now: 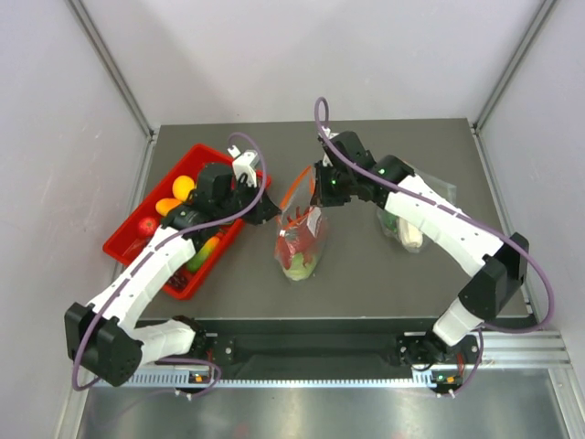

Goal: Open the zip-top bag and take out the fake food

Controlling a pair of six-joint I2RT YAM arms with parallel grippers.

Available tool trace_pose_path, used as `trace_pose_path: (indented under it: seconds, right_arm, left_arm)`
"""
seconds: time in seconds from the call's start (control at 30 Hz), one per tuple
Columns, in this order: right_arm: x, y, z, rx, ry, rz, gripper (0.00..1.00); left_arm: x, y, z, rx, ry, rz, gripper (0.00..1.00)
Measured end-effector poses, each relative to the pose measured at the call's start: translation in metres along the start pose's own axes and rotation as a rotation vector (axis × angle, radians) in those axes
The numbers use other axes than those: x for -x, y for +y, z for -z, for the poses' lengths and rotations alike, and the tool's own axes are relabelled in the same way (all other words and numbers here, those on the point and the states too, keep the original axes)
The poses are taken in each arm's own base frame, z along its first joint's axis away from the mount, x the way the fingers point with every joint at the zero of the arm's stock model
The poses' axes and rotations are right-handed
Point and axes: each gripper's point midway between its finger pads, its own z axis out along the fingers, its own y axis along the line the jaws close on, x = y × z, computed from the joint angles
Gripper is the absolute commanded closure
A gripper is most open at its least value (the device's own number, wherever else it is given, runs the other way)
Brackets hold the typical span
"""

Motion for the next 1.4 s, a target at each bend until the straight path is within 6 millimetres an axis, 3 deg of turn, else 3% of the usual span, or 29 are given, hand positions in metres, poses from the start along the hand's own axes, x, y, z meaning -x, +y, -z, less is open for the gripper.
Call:
trace_pose_path:
  seconds: [0.5,0.87,1.03,1.23,1.37,1.4]
  right_arm:
    - [0.005,-0.027,0.02,-0.139,-0.051,0.033,1.0]
    - [0.009,-0.038,0.024,-0.172,-0.063,0.039,1.0]
    - [0.009,-0.037,0.024,-0.164,-0.058,0.044,1.0]
    - [0.005,-0.022,0.02,-0.067,-0.056,0.038,1.0]
    - [0.007,-0.008,0.016,0.015,-0.07,0.024,1.0]
    - [0.009,-0.004,0.016,0.03,-0.075,0.018,1.0]
  left_arm:
    - [0.014,0.009,0.006,0.085,-0.003,-0.055,1.0]
    - [0.019,0.011,0.009,0.093,0.003,-0.091,1.0]
    - [0.018,0.003,0.009,0.043,0.011,-0.092,1.0]
    - [0.018,-0.014,0.007,-0.058,0.006,-0.051,1.0]
    - [0.017,-0.025,0.004,-0.124,-0.001,-0.015,0.88]
    - [0.019,-0.028,0.004,-0.141,-0.008,-0.012,0.71]
